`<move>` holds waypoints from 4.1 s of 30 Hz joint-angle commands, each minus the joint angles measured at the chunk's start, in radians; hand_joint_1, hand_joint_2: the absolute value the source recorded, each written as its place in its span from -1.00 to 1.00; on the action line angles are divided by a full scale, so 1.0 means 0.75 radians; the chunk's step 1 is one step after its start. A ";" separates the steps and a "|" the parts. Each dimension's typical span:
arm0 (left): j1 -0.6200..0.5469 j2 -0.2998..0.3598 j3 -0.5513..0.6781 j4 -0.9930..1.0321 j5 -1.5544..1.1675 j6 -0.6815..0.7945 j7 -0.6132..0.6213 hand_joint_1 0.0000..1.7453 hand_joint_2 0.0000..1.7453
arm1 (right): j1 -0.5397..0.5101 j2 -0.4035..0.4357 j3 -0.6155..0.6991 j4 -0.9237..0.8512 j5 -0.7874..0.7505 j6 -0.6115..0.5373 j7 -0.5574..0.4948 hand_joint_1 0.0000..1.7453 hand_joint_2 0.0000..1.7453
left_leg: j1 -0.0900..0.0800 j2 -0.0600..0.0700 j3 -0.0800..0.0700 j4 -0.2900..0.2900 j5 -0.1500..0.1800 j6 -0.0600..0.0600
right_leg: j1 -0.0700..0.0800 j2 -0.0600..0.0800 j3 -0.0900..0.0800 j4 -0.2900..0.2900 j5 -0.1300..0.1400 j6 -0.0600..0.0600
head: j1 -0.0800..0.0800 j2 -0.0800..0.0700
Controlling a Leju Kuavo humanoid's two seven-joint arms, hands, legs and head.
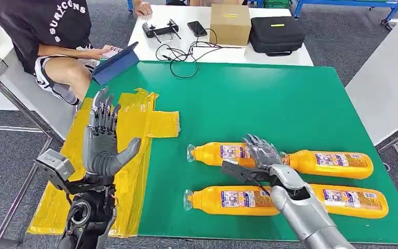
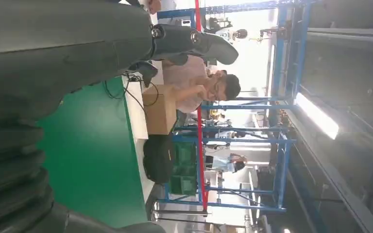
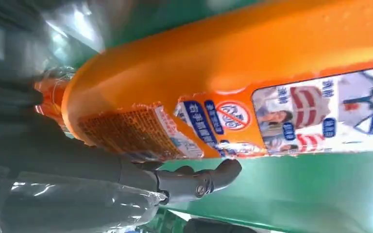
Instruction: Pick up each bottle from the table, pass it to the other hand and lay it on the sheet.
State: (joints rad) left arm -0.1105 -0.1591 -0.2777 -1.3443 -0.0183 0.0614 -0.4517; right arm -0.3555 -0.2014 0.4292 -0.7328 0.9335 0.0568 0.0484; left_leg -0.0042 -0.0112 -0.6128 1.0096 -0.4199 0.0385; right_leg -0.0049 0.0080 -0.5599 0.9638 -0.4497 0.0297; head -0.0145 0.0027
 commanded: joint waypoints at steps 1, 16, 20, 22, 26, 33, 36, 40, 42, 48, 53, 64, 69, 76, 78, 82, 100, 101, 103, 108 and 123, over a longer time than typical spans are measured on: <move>-0.055 0.019 -0.014 0.080 0.010 0.003 0.014 -1.00 1.00 | -0.055 0.065 -0.013 0.095 0.013 -0.004 -0.003 -0.44 1.00 | 0.000 0.002 0.008 -0.003 -0.002 -0.003 | 0.001 0.000 0.007 -0.003 -0.002 -0.001 | 0.000 0.000; -0.030 0.014 0.021 0.052 0.007 0.022 0.016 -1.00 1.00 | -0.144 0.092 0.025 0.177 0.072 0.002 -0.022 0.78 1.00 | 0.000 0.004 0.008 -0.003 -0.002 -0.003 | 0.000 0.002 0.007 -0.002 -0.002 -0.001 | 0.000 0.000; -0.017 0.018 0.020 0.038 0.011 0.037 0.015 -1.00 1.00 | -0.171 0.099 0.045 0.201 0.085 0.002 -0.025 0.92 1.00 | 0.000 0.005 0.008 -0.002 -0.003 -0.003 | 0.000 0.003 0.007 -0.002 -0.002 -0.001 | 0.000 0.000; -0.007 0.018 0.023 0.032 0.012 0.038 0.014 -1.00 1.00 | -0.184 0.105 0.047 0.208 0.087 0.000 -0.025 0.98 1.00 | 0.000 0.006 0.009 -0.002 -0.003 -0.003 | 0.000 0.004 0.008 -0.002 -0.002 -0.001 | 0.000 0.000; -0.004 0.016 0.025 0.029 0.012 0.038 0.014 -1.00 1.00 | -0.186 0.107 0.045 0.212 0.086 -0.007 -0.026 0.96 1.00 | 0.000 0.005 0.008 -0.003 -0.003 -0.003 | 0.000 0.003 0.007 -0.002 -0.002 -0.001 | 0.000 0.000; -0.013 0.014 0.036 0.035 0.012 0.039 0.015 -1.00 1.00 | -0.187 0.105 0.067 0.227 0.092 -0.016 -0.040 1.00 1.00 | 0.000 0.002 0.005 -0.002 -0.001 -0.002 | 0.000 0.001 0.004 -0.001 -0.001 -0.001 | 0.000 0.000; -0.011 0.016 0.037 0.035 0.012 0.038 0.015 -1.00 1.00 | -0.190 0.110 0.069 0.226 0.093 -0.013 -0.038 1.00 1.00 | 0.000 0.003 0.004 -0.002 -0.001 -0.002 | 0.000 0.002 0.003 -0.001 -0.001 -0.001 | 0.000 0.000; 0.000 0.018 0.045 0.016 0.011 0.047 0.018 -1.00 1.00 | -0.206 0.123 0.067 0.214 0.082 -0.035 -0.051 1.00 1.00 | 0.000 0.005 0.007 -0.002 -0.003 -0.003 | 0.000 0.003 0.006 -0.002 -0.002 -0.001 | 0.000 0.000; 0.001 0.018 0.045 0.015 0.011 0.047 0.018 -1.00 1.00 | -0.208 0.124 0.067 0.213 0.082 -0.034 -0.051 1.00 1.00 | 0.000 0.004 0.005 -0.001 -0.002 -0.002 | 0.000 0.003 0.004 -0.001 -0.001 -0.001 | 0.000 0.000; 0.020 0.015 0.056 -0.008 0.009 0.057 0.020 -1.00 1.00 | -0.203 0.145 0.007 0.166 0.019 -0.124 -0.080 1.00 1.00 | 0.000 0.003 0.004 -0.002 -0.001 -0.002 | 0.000 0.002 0.003 -0.001 -0.001 -0.001 | 0.000 0.000; 0.042 0.011 0.064 -0.038 -0.002 0.054 0.028 -1.00 1.00 | -0.154 0.165 -0.078 -0.051 -0.071 -0.208 -0.041 1.00 1.00 | 0.000 0.007 0.005 -0.001 -0.003 -0.003 | 0.000 0.005 0.004 0.000 -0.002 -0.001 | 0.000 0.000; 0.030 0.001 0.017 0.032 -0.015 -0.026 0.071 -1.00 1.00 | 0.078 0.269 -0.269 -0.438 -0.049 -0.462 -0.023 1.00 1.00 | 0.000 0.002 0.010 -0.003 -0.004 -0.004 | 0.000 0.000 0.009 -0.002 -0.004 -0.001 | 0.000 0.000; -0.026 0.004 -0.015 0.050 0.106 -0.262 0.129 -1.00 1.00 | 0.050 0.326 -0.276 -0.422 -0.112 -0.607 -0.154 1.00 1.00 | 0.000 0.001 0.003 -0.002 -0.001 -0.003 | 0.000 0.000 0.003 -0.001 -0.001 -0.001 | 0.000 0.000; -0.143 0.000 -0.029 0.138 0.334 -0.415 0.224 -1.00 1.00 | -0.017 0.356 -0.171 -0.304 -0.139 -0.615 -0.212 1.00 1.00 | 0.000 0.002 0.004 -0.002 0.000 -0.003 | 0.000 0.000 0.003 -0.001 -0.001 -0.001 | 0.001 0.000; -0.169 0.001 -0.037 0.156 0.374 -0.417 0.235 -1.00 1.00 | -0.016 0.367 -0.137 -0.303 -0.137 -0.603 -0.215 1.00 1.00 | 0.000 0.003 0.009 -0.003 -0.002 -0.004 | 0.000 0.001 0.008 -0.002 -0.002 -0.001 | 0.001 0.000; -0.175 0.011 -0.065 0.135 0.380 -0.406 0.232 -1.00 1.00 | -0.029 0.380 -0.091 -0.294 -0.120 -0.582 -0.215 1.00 1.00 | 0.001 0.003 0.005 -0.002 -0.001 -0.002 | 0.000 0.001 0.004 -0.001 -0.001 -0.001 | 0.000 0.000; -0.209 0.016 -0.114 0.180 0.359 -0.304 0.208 -1.00 1.00 | -0.116 0.430 0.037 -0.208 -0.153 -0.611 -0.266 1.00 1.00 | 0.001 0.001 0.006 -0.002 -0.001 -0.002 | 0.000 -0.001 0.005 -0.001 -0.002 -0.001 | 0.001 0.000; -0.209 0.016 -0.114 0.180 0.359 -0.304 0.208 -1.00 1.00 | -0.116 0.430 0.037 -0.208 -0.153 -0.611 -0.266 1.00 1.00 | 0.001 0.002 0.009 -0.003 -0.002 -0.003 | 0.000 0.000 0.009 -0.002 -0.003 -0.001 | 0.000 0.000; -0.209 0.015 -0.107 0.192 0.362 -0.283 0.205 -1.00 1.00 | -0.129 0.430 0.070 -0.205 -0.160 -0.604 -0.282 1.00 1.00 | 0.001 0.002 0.008 -0.002 -0.002 -0.003 | 0.000 0.001 0.008 -0.002 -0.002 -0.001 | 0.000 0.000; -0.197 0.012 -0.083 0.235 0.374 -0.254 0.193 -1.00 1.00 | -0.140 0.447 0.110 -0.223 -0.188 -0.677 -0.308 1.00 1.00 | 0.000 0.003 0.003 -0.002 0.000 -0.002 | 0.000 0.001 0.003 -0.001 -0.001 -0.001 | 0.000 0.001; -0.168 0.002 -0.044 0.249 0.370 -0.230 0.188 -1.00 1.00 | -0.107 0.449 0.058 -0.310 -0.287 -0.873 -0.364 1.00 1.00 | 0.000 0.001 0.008 -0.003 -0.001 -0.003 | 0.000 -0.001 0.007 -0.002 -0.003 -0.001 | 0.000 0.000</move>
State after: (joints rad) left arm -0.2066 -0.1736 -0.3193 -1.2330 0.2617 -0.1110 -0.3147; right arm -0.4077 0.1331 0.4639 -0.9812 0.7202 -0.5917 -0.2316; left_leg -0.0040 -0.0114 -0.6137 1.0095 -0.4190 0.0386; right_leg -0.0049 0.0078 -0.5608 0.9643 -0.4496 0.0295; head -0.0145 0.0027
